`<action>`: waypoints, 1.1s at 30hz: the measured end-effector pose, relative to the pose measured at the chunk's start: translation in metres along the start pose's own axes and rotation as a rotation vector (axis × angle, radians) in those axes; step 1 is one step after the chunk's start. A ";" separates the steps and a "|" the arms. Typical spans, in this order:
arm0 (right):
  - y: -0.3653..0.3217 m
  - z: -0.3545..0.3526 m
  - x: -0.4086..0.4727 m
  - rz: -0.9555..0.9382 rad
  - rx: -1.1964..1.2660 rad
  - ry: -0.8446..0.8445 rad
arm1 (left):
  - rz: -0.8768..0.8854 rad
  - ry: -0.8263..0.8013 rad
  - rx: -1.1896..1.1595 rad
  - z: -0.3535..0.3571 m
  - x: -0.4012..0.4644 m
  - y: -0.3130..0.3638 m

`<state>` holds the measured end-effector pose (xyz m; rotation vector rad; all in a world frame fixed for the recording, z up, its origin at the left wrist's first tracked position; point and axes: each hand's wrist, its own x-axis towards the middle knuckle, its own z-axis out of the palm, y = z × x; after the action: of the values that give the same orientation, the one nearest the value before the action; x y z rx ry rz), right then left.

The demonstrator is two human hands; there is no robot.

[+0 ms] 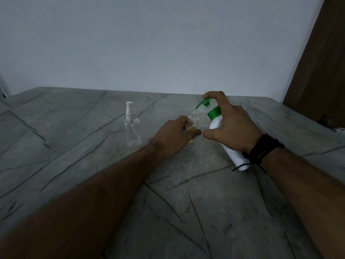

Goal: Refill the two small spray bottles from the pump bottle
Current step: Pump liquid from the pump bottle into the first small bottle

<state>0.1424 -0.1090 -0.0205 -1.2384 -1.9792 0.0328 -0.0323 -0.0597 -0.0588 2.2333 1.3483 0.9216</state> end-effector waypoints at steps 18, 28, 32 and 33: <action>0.002 0.003 0.001 -0.011 0.005 -0.032 | -0.001 -0.009 -0.011 -0.002 -0.003 0.005; 0.001 0.003 0.001 0.012 0.009 -0.022 | 0.000 -0.015 0.001 -0.003 -0.002 0.005; 0.001 0.003 0.000 0.005 -0.006 -0.023 | 0.013 -0.022 0.002 -0.003 -0.002 0.004; 0.001 0.002 0.000 0.008 -0.004 -0.024 | 0.015 -0.022 0.000 -0.003 -0.002 0.004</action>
<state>0.1418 -0.1078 -0.0226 -1.2543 -1.9952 0.0478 -0.0326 -0.0634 -0.0555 2.2498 1.3234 0.8994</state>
